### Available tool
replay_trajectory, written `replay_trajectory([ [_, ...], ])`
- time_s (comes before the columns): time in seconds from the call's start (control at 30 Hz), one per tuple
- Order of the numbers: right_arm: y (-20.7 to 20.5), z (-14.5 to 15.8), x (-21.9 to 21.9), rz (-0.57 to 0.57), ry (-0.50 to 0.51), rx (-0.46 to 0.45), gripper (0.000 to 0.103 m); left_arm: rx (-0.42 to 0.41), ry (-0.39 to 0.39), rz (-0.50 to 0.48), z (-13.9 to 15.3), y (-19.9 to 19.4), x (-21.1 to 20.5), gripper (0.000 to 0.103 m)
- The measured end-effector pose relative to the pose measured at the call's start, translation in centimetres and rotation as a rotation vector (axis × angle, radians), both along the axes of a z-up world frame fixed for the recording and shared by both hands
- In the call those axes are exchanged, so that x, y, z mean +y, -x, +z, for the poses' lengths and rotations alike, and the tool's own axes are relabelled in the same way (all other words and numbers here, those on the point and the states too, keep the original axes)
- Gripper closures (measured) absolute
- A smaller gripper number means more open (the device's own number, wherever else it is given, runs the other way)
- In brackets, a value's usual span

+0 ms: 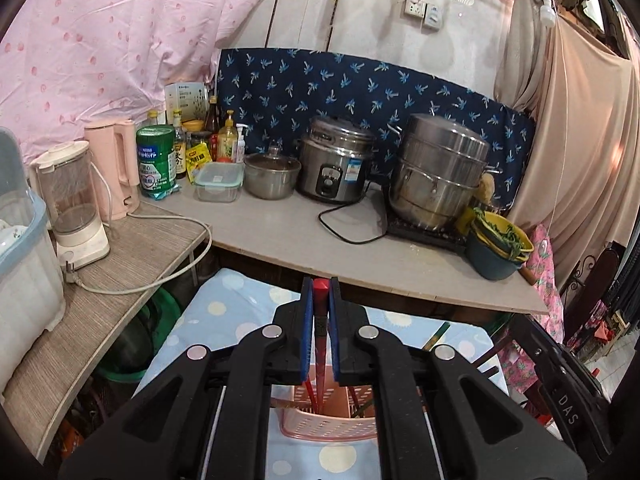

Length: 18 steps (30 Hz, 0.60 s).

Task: Organize utensils
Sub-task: 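Lift both chopsticks and carry them over the pink holder, then open both tools to drop the chopsticks into the pink holder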

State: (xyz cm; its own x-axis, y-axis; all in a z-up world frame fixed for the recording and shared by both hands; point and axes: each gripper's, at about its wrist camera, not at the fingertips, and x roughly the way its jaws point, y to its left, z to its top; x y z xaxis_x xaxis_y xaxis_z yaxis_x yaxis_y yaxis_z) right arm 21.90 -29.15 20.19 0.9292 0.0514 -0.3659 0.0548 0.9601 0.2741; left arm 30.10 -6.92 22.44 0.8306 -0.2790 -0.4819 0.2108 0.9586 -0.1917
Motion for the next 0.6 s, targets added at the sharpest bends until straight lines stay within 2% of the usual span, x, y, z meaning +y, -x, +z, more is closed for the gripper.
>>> replay_trajectory([
  [0.23, -0.2, -0.9, -0.1, -0.002, -0.008, 0.026, 0.092, -0.018, -0.019, 0.007, -0.2, 0.6, 0.1, 0.094],
  [0.3, 0.4, -0.8, -0.1, -0.002, -0.008, 0.018, 0.091, -0.016, -0.018, 0.02, 0.0, 0.8, 0.5, 0.082],
  [0.4, 1.1, -0.4, 0.1, 0.0, -0.005, 0.009, 0.088, -0.025, -0.021, 0.033, 0.2, 1.5, 1.0, 0.07],
  [0.6, 3.6, 0.3, 0.8, 0.007, 0.014, -0.009, 0.079, -0.023, -0.045, 0.023, 0.1, 3.9, 1.6, 0.068],
])
